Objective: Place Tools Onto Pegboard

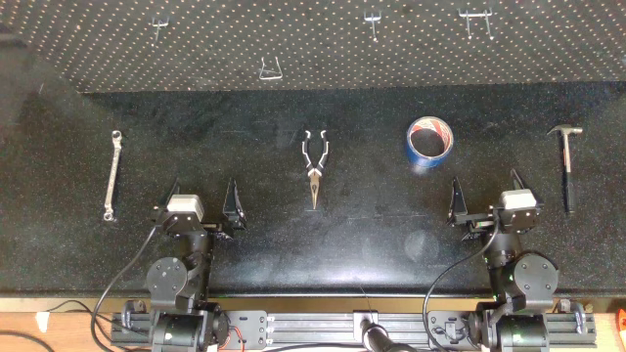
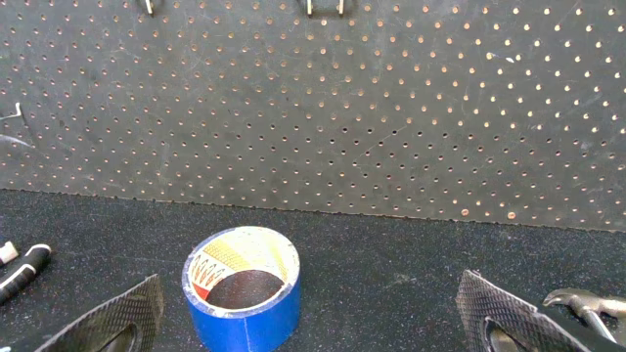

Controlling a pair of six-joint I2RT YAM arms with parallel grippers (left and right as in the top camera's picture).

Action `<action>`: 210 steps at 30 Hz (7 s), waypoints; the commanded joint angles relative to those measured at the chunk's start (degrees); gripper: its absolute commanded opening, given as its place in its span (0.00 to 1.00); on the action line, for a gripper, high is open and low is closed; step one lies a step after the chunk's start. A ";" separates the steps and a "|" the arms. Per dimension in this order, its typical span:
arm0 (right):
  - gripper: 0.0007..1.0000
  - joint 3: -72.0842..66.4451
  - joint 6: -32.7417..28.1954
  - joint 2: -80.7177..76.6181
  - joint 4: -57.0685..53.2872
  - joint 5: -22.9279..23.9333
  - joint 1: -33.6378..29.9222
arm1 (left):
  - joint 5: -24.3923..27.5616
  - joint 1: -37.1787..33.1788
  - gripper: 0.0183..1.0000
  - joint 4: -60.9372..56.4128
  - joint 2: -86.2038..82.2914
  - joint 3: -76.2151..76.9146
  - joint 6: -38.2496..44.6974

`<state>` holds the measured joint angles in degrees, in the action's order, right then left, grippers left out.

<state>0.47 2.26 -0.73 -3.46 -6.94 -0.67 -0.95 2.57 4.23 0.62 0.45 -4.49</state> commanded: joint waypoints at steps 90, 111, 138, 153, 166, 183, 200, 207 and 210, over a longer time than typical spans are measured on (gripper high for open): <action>0.98 -0.22 -0.81 0.68 -0.22 0.46 0.37 | -11.10 -9.62 0.01 15.43 58.58 45.53 10.45; 0.98 -0.22 -0.81 0.68 -0.22 0.46 0.37 | -1.55 -9.62 0.01 13.97 68.15 52.02 7.91; 0.98 -0.22 -0.81 0.68 -0.22 0.46 0.37 | -0.70 -10.05 0.01 9.81 75.01 52.02 7.89; 0.98 -0.22 -0.81 0.68 -0.22 0.46 0.37 | 14.08 -8.48 1.00 32.26 66.95 56.04 2.60; 0.98 -0.22 -0.81 0.68 -0.22 0.46 0.37 | -3.04 26.01 1.00 45.05 96.32 68.13 -32.35; 0.98 -0.22 -0.81 0.68 -0.22 0.46 0.37 | -1.51 26.05 1.00 46.88 118.01 87.01 -25.05; 0.98 -0.22 -0.81 0.68 -0.22 0.46 0.37 | 1.42 25.90 1.00 46.36 119.78 86.99 -25.64; 0.98 -0.22 -0.81 0.68 -0.22 0.46 0.37 | -1.84 25.90 0.99 48.15 119.78 86.99 -28.50; 0.98 -0.22 -0.81 0.68 -0.22 0.46 0.37 | -2.78 25.90 1.00 48.30 119.78 86.99 -28.52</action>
<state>0.47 2.26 -0.47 -3.49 -6.55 -0.67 -1.50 28.34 52.29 118.85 86.63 -31.83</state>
